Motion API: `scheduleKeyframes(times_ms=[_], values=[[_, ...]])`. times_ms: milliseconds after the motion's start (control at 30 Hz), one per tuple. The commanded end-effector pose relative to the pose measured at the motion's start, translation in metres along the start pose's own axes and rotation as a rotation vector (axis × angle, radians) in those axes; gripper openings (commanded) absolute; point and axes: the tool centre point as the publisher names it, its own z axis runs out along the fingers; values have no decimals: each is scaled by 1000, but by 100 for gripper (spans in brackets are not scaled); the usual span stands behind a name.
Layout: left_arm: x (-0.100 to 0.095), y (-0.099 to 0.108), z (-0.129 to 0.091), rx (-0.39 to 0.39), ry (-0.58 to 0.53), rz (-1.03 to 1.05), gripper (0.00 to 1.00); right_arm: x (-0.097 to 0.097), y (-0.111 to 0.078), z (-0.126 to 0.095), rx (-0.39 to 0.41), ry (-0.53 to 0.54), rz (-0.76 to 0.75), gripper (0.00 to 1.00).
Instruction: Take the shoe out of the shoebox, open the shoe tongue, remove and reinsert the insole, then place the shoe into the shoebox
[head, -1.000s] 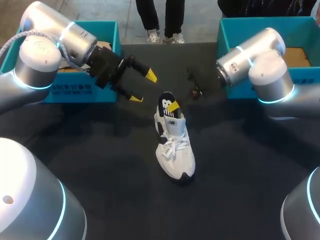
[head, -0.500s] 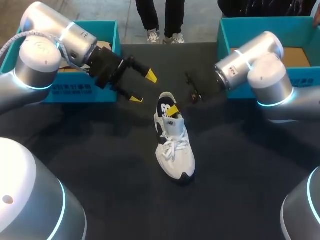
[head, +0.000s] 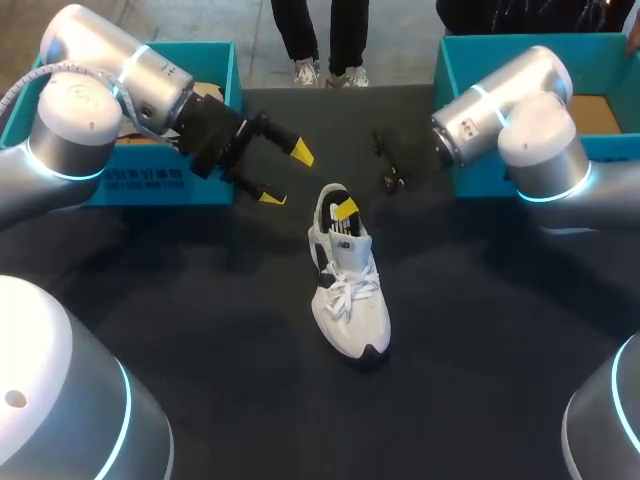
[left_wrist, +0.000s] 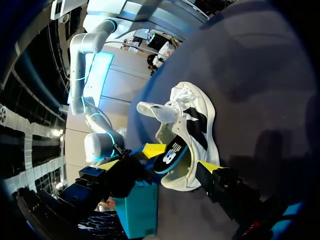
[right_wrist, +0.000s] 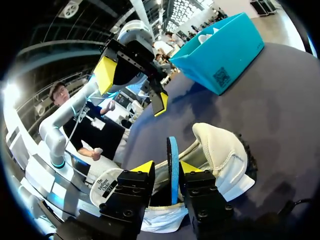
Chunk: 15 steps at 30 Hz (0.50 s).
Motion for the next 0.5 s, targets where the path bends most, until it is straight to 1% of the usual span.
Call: scheduleKeyframes(times_ms=[33,133,200,267,300,333,500], values=[[0,-1,0,-2,0,4,100,6,-4,-4,-11,-17,3,30],[0,-1,-1,-2,0,5,100,3,-4,-5,-20,-22,5,28],[0,-1,-1,-3,1,5,100,0,-2,-6,-23,-23,5,24],[0,-1,-2,-3,2,5,100,-2,3,-5,-22,-20,-2,8],[0,-1,-2,-4,2,4,100,-3,5,-4,-19,-18,-6,2],[0,-1,-3,-4,3,4,100,-4,7,-3,-16,-15,-12,0],[0,-2,-3,-6,4,4,100,-7,14,1,-1,1,-25,0]])
